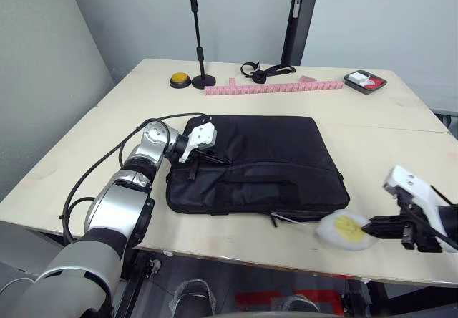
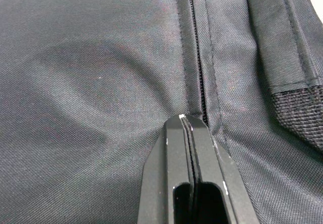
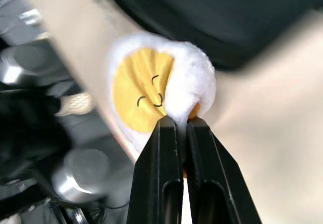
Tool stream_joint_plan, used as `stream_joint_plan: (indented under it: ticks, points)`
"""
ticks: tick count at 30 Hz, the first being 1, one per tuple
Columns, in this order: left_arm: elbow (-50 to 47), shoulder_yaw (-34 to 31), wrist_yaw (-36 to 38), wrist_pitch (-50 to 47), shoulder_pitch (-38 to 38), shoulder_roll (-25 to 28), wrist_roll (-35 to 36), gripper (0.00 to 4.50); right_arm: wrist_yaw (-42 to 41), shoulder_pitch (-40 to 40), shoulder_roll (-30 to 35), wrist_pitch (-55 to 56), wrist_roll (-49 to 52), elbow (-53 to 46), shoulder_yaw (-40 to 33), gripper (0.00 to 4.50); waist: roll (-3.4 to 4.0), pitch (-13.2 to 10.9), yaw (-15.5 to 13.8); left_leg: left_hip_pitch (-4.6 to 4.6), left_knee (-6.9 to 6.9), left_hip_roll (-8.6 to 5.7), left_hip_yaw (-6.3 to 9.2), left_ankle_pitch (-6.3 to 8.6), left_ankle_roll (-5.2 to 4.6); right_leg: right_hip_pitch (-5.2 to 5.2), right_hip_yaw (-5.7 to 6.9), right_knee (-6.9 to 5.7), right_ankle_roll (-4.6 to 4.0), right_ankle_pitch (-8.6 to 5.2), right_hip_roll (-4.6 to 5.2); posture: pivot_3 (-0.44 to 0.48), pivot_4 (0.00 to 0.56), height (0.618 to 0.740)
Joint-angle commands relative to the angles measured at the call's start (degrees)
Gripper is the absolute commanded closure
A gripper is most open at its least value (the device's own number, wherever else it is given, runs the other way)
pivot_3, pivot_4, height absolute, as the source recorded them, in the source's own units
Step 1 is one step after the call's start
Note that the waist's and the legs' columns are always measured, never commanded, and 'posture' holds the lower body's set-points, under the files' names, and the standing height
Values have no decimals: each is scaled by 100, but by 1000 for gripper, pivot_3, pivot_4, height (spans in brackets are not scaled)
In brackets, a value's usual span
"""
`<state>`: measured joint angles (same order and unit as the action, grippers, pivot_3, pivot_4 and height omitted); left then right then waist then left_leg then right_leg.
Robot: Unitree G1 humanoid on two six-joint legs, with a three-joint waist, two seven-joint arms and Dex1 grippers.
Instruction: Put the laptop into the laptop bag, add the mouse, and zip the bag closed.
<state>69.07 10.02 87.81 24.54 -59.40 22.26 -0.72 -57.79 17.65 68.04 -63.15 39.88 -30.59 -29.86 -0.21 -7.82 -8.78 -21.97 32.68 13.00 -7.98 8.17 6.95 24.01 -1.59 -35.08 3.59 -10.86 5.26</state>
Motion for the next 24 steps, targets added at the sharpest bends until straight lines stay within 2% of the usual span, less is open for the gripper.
stream_joint_plan:
  ticks: [1, 12, 19, 21, 24]
  points:
    - [258, 278, 27, -31, 182, -11, -442, 4500, -210, 189, 164, 399, -465, 408, -378, 4487, 2, 1, 0, 0, -1, 0, -1, 0, -1, 0, 0, 0, 2, -1, 1, 0, 150, 739]
    - [251, 317, 85, 71, 211, -64, -484, 4500, -208, 401, 293, 1581, -1764, 1526, -106, 4487, 5, 2, -11, -2, -4, -5, -18, 1, -14, 0, 1, 1, 15, -9, 12, 0, 150, 739]
    - [239, 408, 188, 252, 243, -101, -574, 4500, 816, -1026, 62, 1999, -2409, 2659, 639, 4487, 16, 8, 22, 0, -6, -21, -30, 1, -25, 0, -3, 1, 16, -10, 13, 0, 150, 739]
    - [251, 428, 211, 275, 248, -112, -633, 4500, 1023, -1418, -79, 1964, -2464, 2809, 814, 4487, 19, 10, 20, -2, -8, -23, -33, 1, -29, 0, -3, 4, 16, -10, 15, 0, 150, 739]
    - [255, 493, 254, 359, 285, -115, -725, 4500, 1175, -1587, -187, 1933, -2595, 2736, 1027, 4487, 22, 12, 1, -2, -17, -25, -32, 0, -31, 0, 1, 6, 17, -11, 15, 0, 150, 739]
